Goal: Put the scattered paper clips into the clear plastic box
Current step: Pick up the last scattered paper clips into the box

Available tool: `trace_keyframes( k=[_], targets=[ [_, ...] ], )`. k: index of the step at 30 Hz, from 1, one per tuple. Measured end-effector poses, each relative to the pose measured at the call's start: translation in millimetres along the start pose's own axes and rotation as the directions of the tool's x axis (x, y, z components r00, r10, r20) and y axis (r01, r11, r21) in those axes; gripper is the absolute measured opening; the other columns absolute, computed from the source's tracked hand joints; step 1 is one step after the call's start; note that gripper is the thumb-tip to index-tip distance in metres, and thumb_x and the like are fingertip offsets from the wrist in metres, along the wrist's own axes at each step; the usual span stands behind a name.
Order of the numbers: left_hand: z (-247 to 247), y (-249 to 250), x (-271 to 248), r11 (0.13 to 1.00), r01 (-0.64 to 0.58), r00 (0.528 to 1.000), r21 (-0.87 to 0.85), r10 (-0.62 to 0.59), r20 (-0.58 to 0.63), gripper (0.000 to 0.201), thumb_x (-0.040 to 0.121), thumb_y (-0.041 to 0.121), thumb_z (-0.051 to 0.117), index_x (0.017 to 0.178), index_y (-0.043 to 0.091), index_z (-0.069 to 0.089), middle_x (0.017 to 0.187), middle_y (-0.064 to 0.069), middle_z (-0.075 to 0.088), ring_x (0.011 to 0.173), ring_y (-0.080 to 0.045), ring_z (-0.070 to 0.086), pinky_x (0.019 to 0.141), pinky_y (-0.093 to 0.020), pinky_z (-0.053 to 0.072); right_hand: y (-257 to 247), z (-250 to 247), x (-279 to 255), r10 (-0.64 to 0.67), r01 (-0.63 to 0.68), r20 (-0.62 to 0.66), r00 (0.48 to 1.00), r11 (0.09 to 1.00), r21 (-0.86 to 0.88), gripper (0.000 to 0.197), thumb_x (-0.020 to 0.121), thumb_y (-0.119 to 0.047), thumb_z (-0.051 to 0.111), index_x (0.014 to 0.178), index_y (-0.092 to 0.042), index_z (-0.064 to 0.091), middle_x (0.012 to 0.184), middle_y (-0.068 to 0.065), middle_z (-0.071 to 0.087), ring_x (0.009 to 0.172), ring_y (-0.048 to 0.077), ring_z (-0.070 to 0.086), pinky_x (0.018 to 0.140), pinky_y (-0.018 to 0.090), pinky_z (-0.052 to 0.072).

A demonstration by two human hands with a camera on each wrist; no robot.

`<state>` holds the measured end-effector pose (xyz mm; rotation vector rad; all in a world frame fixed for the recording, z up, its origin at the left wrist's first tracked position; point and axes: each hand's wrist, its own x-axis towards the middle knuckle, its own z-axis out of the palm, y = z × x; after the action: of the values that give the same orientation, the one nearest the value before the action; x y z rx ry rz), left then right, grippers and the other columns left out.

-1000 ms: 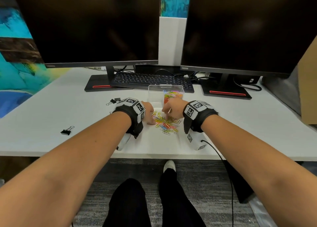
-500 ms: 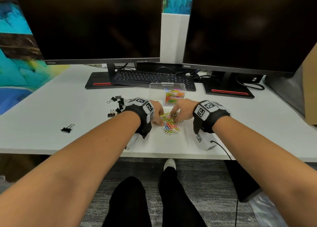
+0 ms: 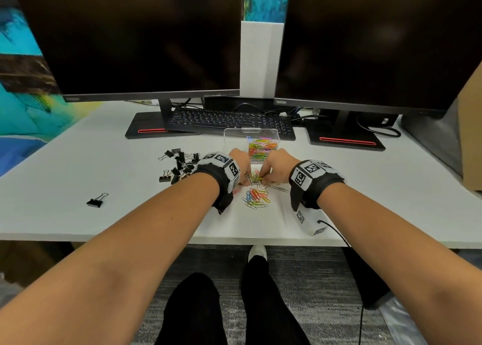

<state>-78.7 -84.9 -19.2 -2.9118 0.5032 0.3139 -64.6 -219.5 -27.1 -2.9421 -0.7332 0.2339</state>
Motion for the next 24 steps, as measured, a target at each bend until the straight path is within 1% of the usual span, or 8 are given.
trace_keyframes(
  k=[2,7,10,12,14,16,18,24],
  targets=[
    [-1,1,2,1.0,0.006,1.0,0.007,-0.006,-0.001,0.038,0.094,0.037,0.054,0.113,0.006,0.066,0.107,-0.009,0.064,0.111,-0.024,0.058,0.081,-0.024,0.045,4,-1,1,-0.005,0.005,-0.011,1.0,1.0,-0.001,0.027,0.086,-0.019,0.066,0.11,-0.009,0.071,0.109,0.006,0.071,0.106,0.021,0.061,0.092,0.026,0.044],
    [-8,-10,10,1.0,-0.001,1.0,0.003,0.001,0.004,0.032,0.095,0.028,0.053,0.114,0.006,0.067,0.098,-0.009,0.061,0.093,-0.023,0.057,0.059,-0.013,0.035,16,-15,5,0.009,-0.006,-0.118,0.993,0.999,0.033,0.02,0.086,-0.018,0.065,0.095,-0.003,0.074,0.095,0.012,0.072,0.093,0.027,0.064,0.08,0.025,0.044],
    [-14,-20,13,0.999,-0.004,1.0,-0.032,0.004,-0.016,0.036,0.093,0.033,0.056,0.122,0.013,0.064,0.117,-0.002,0.065,0.107,-0.02,0.059,0.086,-0.022,0.045,21,-28,10,0.042,-0.02,-0.212,0.976,0.994,0.105,0.018,0.087,-0.015,0.064,0.096,-0.003,0.074,0.098,0.013,0.071,0.095,0.026,0.064,0.081,0.026,0.047],
    [-17,-24,14,0.998,-0.02,0.999,-0.06,0.018,-0.035,0.033,0.093,0.029,0.057,0.121,0.014,0.065,0.122,0.0,0.065,0.111,-0.02,0.059,0.092,-0.024,0.044,23,-34,12,0.072,-0.035,-0.263,0.962,0.989,0.146,0.019,0.087,-0.016,0.064,0.102,-0.007,0.074,0.106,0.009,0.071,0.098,0.023,0.064,0.083,0.025,0.048],
    [-19,-28,15,0.997,-0.025,0.999,-0.07,0.023,-0.03,0.031,0.093,0.028,0.057,0.117,0.012,0.067,0.112,-0.001,0.068,0.102,-0.019,0.061,0.085,-0.024,0.046,24,-37,14,0.086,-0.046,-0.26,0.962,0.987,0.157,0.023,0.087,-0.018,0.065,0.107,-0.008,0.072,0.11,0.007,0.07,0.101,0.021,0.063,0.082,0.022,0.046],
    [-23,-31,17,0.996,-0.028,0.999,-0.082,0.026,-0.023,0.027,0.092,0.027,0.058,0.107,0.009,0.072,0.088,0.0,0.069,0.075,-0.014,0.06,0.066,-0.016,0.043,24,-38,13,0.091,-0.056,-0.226,0.97,0.986,0.158,0.025,0.087,-0.017,0.066,0.11,-0.007,0.071,0.113,0.007,0.069,0.104,0.02,0.062,0.085,0.02,0.044],
    [-27,-32,19,0.993,-0.023,0.999,-0.116,0.019,-0.029,0.026,0.091,0.026,0.059,0.1,0.008,0.074,0.079,-0.001,0.068,0.059,-0.008,0.051,0.059,-0.01,0.037,26,-35,14,0.088,-0.059,-0.204,0.975,0.987,0.148,0.024,0.087,-0.016,0.065,0.106,-0.002,0.071,0.11,0.011,0.07,0.103,0.023,0.063,0.091,0.025,0.049],
    [-37,-28,22,0.98,-0.024,0.999,-0.196,0.028,0.016,0.027,0.091,0.029,0.06,0.104,0.009,0.072,0.098,-0.005,0.074,0.073,-0.01,0.06,0.074,-0.018,0.051,35,-33,16,0.153,-0.078,-0.283,0.947,0.963,0.258,0.021,0.085,-0.017,0.068,0.102,-0.004,0.073,0.101,0.01,0.072,0.096,0.019,0.063,0.084,0.02,0.044]
  ],
)
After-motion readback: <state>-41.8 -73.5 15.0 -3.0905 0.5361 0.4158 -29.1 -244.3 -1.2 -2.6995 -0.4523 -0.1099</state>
